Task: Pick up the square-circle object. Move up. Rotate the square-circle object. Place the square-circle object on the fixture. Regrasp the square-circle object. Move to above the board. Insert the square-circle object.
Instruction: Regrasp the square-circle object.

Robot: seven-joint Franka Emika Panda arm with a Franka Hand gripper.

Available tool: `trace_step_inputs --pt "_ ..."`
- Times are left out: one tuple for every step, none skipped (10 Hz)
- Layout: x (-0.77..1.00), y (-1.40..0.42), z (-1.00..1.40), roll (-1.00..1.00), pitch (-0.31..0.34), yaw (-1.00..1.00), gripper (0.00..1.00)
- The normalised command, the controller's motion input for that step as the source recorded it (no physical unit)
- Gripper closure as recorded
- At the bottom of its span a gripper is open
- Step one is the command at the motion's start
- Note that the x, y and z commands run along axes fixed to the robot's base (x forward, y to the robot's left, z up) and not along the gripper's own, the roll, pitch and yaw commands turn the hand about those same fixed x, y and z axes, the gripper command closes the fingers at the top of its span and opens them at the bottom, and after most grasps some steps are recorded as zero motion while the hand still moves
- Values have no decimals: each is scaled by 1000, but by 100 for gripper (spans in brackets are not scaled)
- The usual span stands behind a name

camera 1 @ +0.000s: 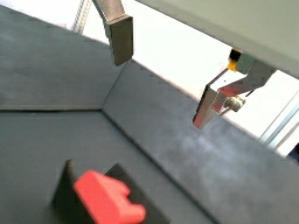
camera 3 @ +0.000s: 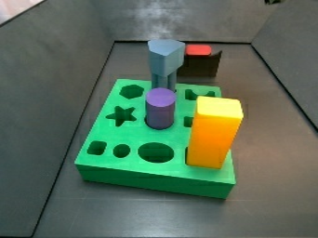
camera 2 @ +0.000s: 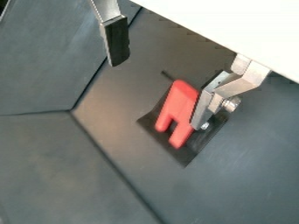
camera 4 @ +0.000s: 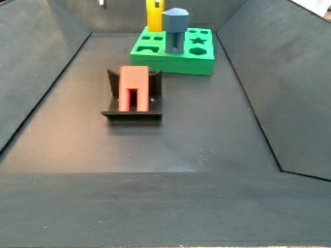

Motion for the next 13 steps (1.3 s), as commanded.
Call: trace_step_inputs --pt "87 -37 -10 832 154 135 0" --pt "90 -38 -11 565 131 155 0" --pt "88 -36 -11 440 119 164 0" --pt "81 -24 -2 266 83 173 0" --pt "69 -27 -4 204 51 176 0" --pt "31 75 -1000 139 70 140 0" --pt "31 75 -1000 133 63 134 0" --pt "46 69 -1000 114 18 129 0" --pt "54 64 -1000 90 -14 122 0" --pt "62 62 -1000 70 -46 113 0" --pt "70 57 -1000 64 -75 90 0" --pt "81 53 -1000 66 -82 70 0" --pt "91 48 -1000 70 -79 44 0"
